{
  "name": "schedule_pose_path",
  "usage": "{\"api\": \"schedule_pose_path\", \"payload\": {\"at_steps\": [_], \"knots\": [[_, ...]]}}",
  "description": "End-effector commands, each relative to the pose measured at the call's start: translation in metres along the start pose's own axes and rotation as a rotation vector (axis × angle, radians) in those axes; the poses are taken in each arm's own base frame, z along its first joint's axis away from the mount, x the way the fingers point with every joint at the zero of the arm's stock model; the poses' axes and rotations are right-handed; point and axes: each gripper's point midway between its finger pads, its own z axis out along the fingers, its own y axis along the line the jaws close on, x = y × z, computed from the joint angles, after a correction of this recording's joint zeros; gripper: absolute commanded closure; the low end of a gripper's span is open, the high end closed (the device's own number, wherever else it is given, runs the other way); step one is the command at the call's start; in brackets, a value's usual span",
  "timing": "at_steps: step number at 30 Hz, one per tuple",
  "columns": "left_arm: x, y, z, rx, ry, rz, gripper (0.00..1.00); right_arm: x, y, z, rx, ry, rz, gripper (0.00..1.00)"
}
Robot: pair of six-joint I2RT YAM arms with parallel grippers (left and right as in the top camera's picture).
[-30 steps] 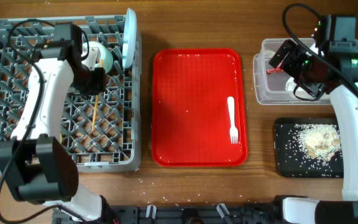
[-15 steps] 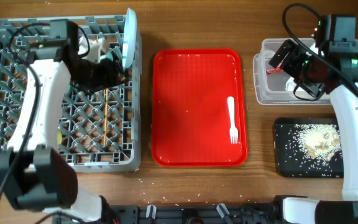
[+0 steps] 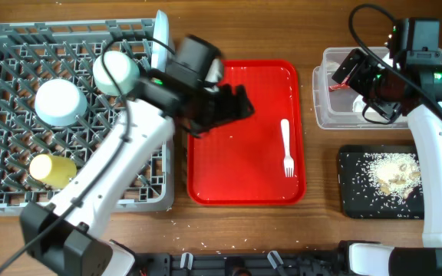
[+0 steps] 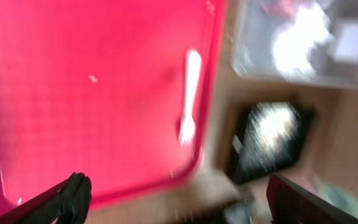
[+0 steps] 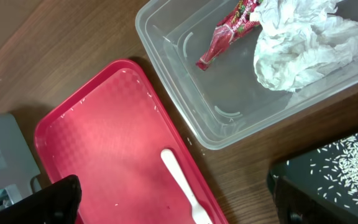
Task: Sort waste into correct bins and load items into the dishwasher rack
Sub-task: 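Move the left gripper back over the red tray toward the white fork, then lower the left gripper and grasp the white plastic fork by its head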
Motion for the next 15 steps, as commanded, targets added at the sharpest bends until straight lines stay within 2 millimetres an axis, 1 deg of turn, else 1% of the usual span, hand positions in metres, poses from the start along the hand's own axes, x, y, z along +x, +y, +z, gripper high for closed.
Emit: {"api": "schedule_pose_path", "payload": {"at_steps": [1, 3, 4, 5, 6, 8, 10, 12, 15], "knots": [[-0.010, 0.004, 0.034, -0.262, -0.292, -0.114, 0.08, -0.004, 0.004, -0.005, -0.014, -0.014, -0.018, 0.00], [0.001, -0.010, 0.067, -0.288, -0.325, -0.076, 0.06, -0.004, 0.004, -0.005, -0.014, -0.014, -0.018, 0.00], [0.006, -0.017, 0.083, -0.282, -0.328, -0.048, 0.06, -0.004, 0.003, -0.005, -0.014, -0.014, -0.018, 0.00], [0.012, -0.024, 0.104, -0.280, -0.325, -0.021, 0.05, -0.004, 0.003, -0.005, -0.014, -0.014, -0.018, 0.00], [0.017, -0.028, 0.119, -0.277, -0.322, -0.002, 0.03, -0.004, 0.004, -0.005, -0.014, -0.014, -0.018, 0.00], [0.022, -0.027, 0.144, -0.291, -0.325, 0.022, 0.01, -0.004, 0.004, -0.005, -0.014, -0.014, -0.018, 0.00], [0.023, -0.017, 0.170, -0.350, -0.365, 0.054, 0.01, -0.004, 0.004, -0.005, -0.014, -0.014, -0.018, 0.00], [0.021, -0.006, 0.184, -0.405, -0.410, 0.082, 0.01, -0.004, 0.004, -0.005, -0.014, -0.014, -0.018, 0.00], [0.014, -0.004, 0.197, -0.438, -0.449, 0.176, 0.03, -0.004, 0.004, -0.005, -0.014, -0.014, -0.018, 0.00]]}}
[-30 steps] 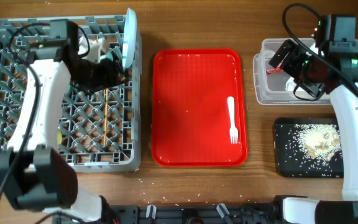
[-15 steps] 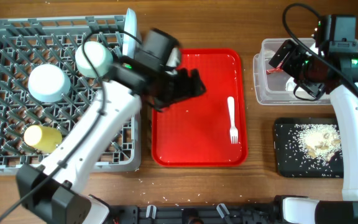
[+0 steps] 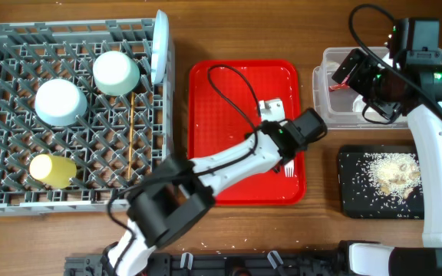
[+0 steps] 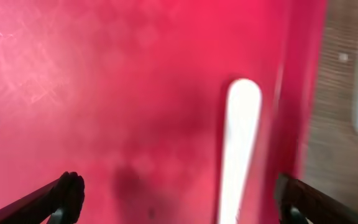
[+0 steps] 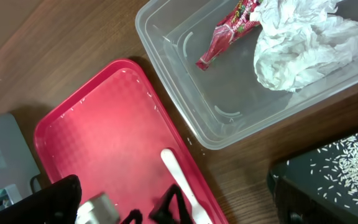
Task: Sort waste into correct bins and load items into the dishwasher rack
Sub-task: 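Lower the left gripper and grasp the white plastic fork by its head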
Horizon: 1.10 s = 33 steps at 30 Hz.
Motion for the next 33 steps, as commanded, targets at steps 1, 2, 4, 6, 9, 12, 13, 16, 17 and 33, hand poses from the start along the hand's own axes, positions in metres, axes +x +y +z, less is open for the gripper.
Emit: {"api": "schedule_pose_path", "payload": {"at_steps": [1, 2, 4, 6, 9, 12, 13, 16, 17, 33], "knots": [[-0.015, -0.001, 0.015, -0.046, -0.131, 0.105, 0.06, -0.004, 0.003, -0.005, -0.014, -0.014, -0.018, 0.00], [-0.015, -0.005, 0.019, -0.038, -0.138, 0.153, 0.09, -0.004, 0.003, -0.005, -0.014, -0.014, -0.017, 0.00], [-0.013, -0.006, 0.020, -0.045, -0.149, 0.191, 0.11, -0.004, 0.003, -0.005, -0.014, -0.014, -0.018, 0.00], [-0.010, -0.008, 0.019, -0.046, -0.150, 0.199, 0.12, -0.004, 0.003, -0.005, -0.014, -0.014, -0.018, 0.00], [0.010, -0.012, 0.014, -0.045, -0.120, 0.240, 0.18, -0.004, 0.003, -0.005, -0.014, -0.014, -0.018, 0.00], [0.035, -0.019, 0.005, -0.042, -0.103, 0.303, 0.18, -0.004, 0.003, -0.005, -0.014, -0.014, -0.018, 0.00], [0.042, -0.023, 0.002, -0.032, -0.101, 0.316, 0.18, -0.004, 0.003, -0.005, -0.014, -0.014, -0.018, 0.00], [0.054, -0.028, -0.003, -0.022, -0.103, 0.339, 0.18, -0.004, 0.003, -0.005, -0.014, -0.014, -0.018, 0.00], [0.058, -0.027, -0.003, -0.019, -0.082, 0.312, 0.19, -0.004, 0.003, -0.005, -0.014, -0.014, -0.018, 0.00], [0.073, -0.015, 0.003, -0.049, -0.002, 0.265, 0.60, -0.004, 0.003, -0.005, -0.014, -0.014, -0.017, 0.00]]}}
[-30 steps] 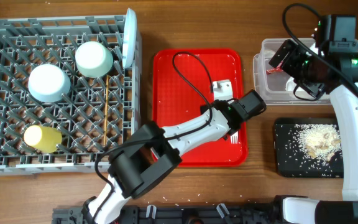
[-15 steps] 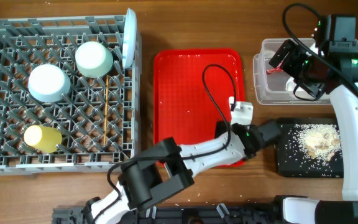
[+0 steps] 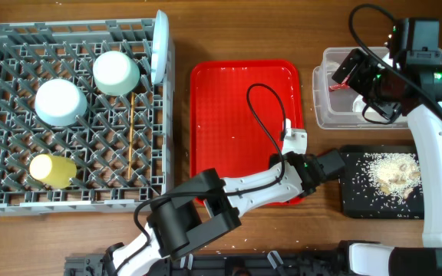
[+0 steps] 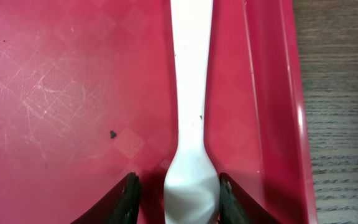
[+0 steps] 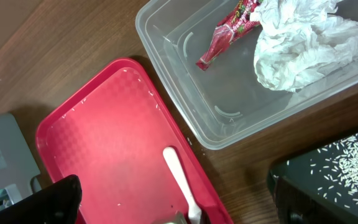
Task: Sort waste into correct bins and load items into the dishwasher rack
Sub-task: 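Lower the left gripper and grasp the white plastic fork by its head, then lift the fork with the left gripper and carry it toward the rack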
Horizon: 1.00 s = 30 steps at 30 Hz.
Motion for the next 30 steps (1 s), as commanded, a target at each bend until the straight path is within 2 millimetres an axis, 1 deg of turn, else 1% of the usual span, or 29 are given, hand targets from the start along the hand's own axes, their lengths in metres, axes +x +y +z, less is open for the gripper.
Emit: {"api": "schedule_pose_path", "payload": {"at_steps": [1, 4, 5, 7, 8, 12, 17, 19, 20, 22, 25, 27, 28, 30], "knots": [[0.004, 0.000, 0.004, -0.007, 0.019, -0.010, 0.60, -0.004, 0.003, -0.005, -0.014, -0.014, -0.018, 0.00], [0.009, 0.002, 0.008, -0.004, 0.033, -0.007, 0.61, -0.004, 0.004, -0.005, -0.014, -0.014, -0.018, 0.00], [0.009, 0.002, 0.008, -0.005, 0.034, -0.007, 0.63, -0.004, 0.004, -0.005, -0.014, -0.014, -0.018, 0.00], [0.010, 0.001, 0.008, -0.002, 0.038, -0.007, 0.76, -0.004, 0.004, -0.005, -0.014, -0.014, -0.018, 0.00], [0.011, 0.001, 0.008, 0.000, 0.042, -0.005, 0.78, -0.004, 0.004, -0.005, -0.014, -0.014, -0.018, 0.00], [0.012, 0.002, 0.008, -0.005, 0.049, -0.001, 0.77, -0.004, 0.004, -0.005, -0.014, -0.014, -0.018, 0.00], [0.009, 0.003, 0.005, -0.004, 0.037, 0.003, 0.73, -0.004, 0.004, -0.005, -0.014, -0.014, -0.018, 0.00], [0.004, 0.003, 0.000, 0.000, 0.024, -0.003, 0.73, -0.004, 0.004, -0.005, -0.014, -0.014, -0.018, 0.00], [-0.002, 0.001, -0.007, 0.013, 0.010, -0.012, 0.73, -0.004, 0.004, -0.005, -0.014, -0.014, -0.018, 0.00], [-0.007, -0.001, -0.015, 0.030, -0.001, -0.021, 0.74, -0.004, 0.003, -0.005, -0.014, -0.014, -0.018, 0.00], [-0.012, 0.001, -0.025, 0.038, -0.006, -0.026, 0.74, -0.004, 0.004, -0.005, -0.014, -0.014, -0.018, 0.00], [-0.016, 0.007, -0.033, 0.031, -0.004, -0.029, 0.75, -0.004, 0.004, -0.005, -0.014, -0.014, -0.018, 0.00], [-0.020, 0.012, -0.038, 0.024, -0.001, -0.035, 0.78, -0.004, 0.004, -0.005, -0.014, -0.014, -0.018, 0.00], [-0.028, 0.026, -0.048, 0.003, 0.006, -0.046, 0.78, -0.004, 0.004, -0.005, -0.014, -0.014, -0.018, 0.00]]}}
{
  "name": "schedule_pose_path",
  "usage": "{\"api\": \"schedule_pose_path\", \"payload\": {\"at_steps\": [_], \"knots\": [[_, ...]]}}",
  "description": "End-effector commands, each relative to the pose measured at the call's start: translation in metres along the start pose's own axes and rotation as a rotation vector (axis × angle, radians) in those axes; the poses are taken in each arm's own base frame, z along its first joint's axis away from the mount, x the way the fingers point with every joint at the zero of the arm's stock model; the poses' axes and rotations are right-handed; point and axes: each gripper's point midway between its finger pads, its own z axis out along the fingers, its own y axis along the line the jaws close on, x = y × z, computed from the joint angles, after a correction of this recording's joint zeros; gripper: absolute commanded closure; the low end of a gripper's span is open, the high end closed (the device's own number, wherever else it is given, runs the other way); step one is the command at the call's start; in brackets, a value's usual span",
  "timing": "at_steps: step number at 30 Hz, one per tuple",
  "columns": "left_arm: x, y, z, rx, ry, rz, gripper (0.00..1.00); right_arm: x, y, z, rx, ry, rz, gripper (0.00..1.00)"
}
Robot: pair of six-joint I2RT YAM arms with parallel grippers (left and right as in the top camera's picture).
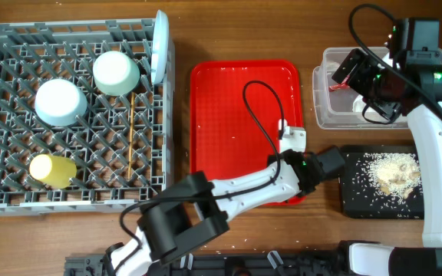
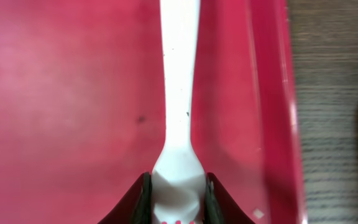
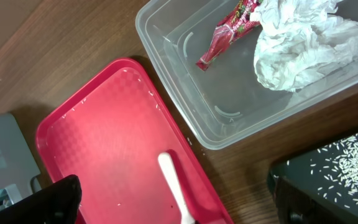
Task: Sort waste into correct bins and load items into the dishwasher rack
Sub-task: 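Lift the fork with the left gripper and carry it toward the rack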
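Note:
A white plastic fork (image 2: 179, 93) lies along the right side of the red tray (image 1: 229, 115), its handle pointing to the far edge. My left gripper (image 2: 178, 202) is shut on the fork's head, both fingers pressed against it. The right wrist view shows the same fork (image 3: 174, 183) casting a shadow on the tray. From overhead my left arm covers most of it. My right gripper (image 1: 355, 73) hangs open over the clear waste bin (image 1: 321, 115), its fingers (image 3: 55, 200) far apart with nothing between them.
The grey dishwasher rack on the left holds two pale cups, a yellow cup, a plate and chopsticks. The clear bin contains a red wrapper (image 3: 229, 31) and crumpled tissue (image 3: 303, 43). A black tray of rice (image 1: 351, 199) sits at the front right.
My left gripper's fingers stood a little apart on either side of the fork's head; now they are shut on it. The fork has shifted slightly on the tray. The right arm is unchanged.
My left gripper was open at the tray's left side, by the rack. Then it was over the fork at the tray's right. Then its fingers were low on either side of the fork's head, and now they grip it. My right gripper stayed open over the bin.

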Motion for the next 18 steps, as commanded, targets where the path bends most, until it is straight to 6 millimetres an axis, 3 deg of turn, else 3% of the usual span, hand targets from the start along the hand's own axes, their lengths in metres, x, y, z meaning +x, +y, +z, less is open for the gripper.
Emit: {"api": "schedule_pose_path", "payload": {"at_steps": [1, 6, 7, 8, 10, 13, 18], "knots": [[-0.028, 0.029, -0.034, -0.015, -0.009, -0.051, 0.78, -0.004, 0.004, -0.005, -0.014, -0.014, -0.018, 0.00], [-0.064, 0.115, -0.078, -0.130, 0.027, -0.156, 0.81, -0.004, 0.004, -0.005, -0.014, -0.014, -0.018, 0.00], [-0.072, 0.130, -0.086, -0.139, 0.025, -0.188, 0.80, -0.004, 0.004, -0.005, -0.014, -0.014, -0.018, 0.00], [-0.082, 0.143, -0.095, -0.118, 0.029, -0.234, 0.69, -0.004, 0.004, -0.005, -0.014, -0.014, -0.018, 0.00], [-0.087, 0.133, -0.096, 0.003, 0.081, -0.151, 0.63, -0.004, 0.004, -0.005, -0.014, -0.014, -0.018, 0.00], [-0.083, 0.121, -0.081, 0.036, 0.109, 0.075, 0.35, -0.004, 0.004, -0.005, -0.014, -0.014, -0.018, 0.00], [-0.065, 0.131, -0.027, -0.032, 0.218, 0.301, 0.16, -0.004, 0.004, -0.005, -0.014, -0.014, -0.018, 0.00]]}}
